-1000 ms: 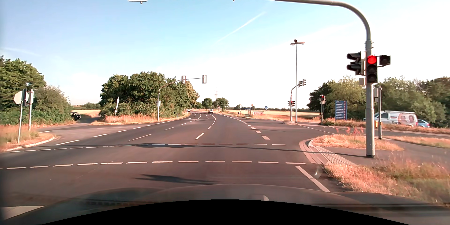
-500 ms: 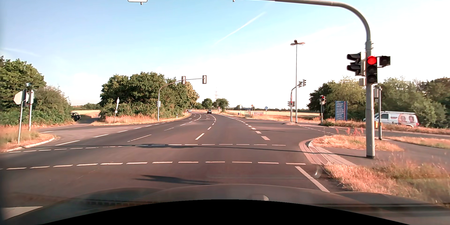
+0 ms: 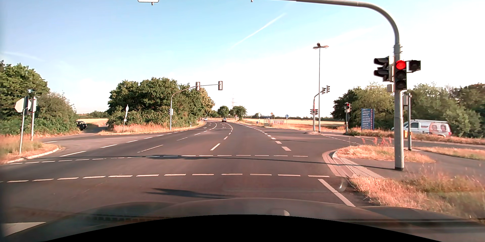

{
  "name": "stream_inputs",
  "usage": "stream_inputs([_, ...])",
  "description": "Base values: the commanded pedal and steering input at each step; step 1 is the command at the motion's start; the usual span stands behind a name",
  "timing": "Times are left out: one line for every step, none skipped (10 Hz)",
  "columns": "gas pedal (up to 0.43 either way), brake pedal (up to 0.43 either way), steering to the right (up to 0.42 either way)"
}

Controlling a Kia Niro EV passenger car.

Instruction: Follow the waypoints while adhering to traffic rules and regulations

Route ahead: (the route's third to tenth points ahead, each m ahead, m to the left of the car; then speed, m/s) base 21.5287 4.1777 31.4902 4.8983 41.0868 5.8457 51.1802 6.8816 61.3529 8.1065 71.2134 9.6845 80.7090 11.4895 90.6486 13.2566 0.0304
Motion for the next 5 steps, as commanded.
stream_inputs([0.0,0.262,-0.006])
stream_inputs([0.0,0.262,-0.006])
stream_inputs([0.0,0.268,-0.006])
stream_inputs([0.0,0.268,-0.006])
stream_inputs([0.0,0.268,-0.006])
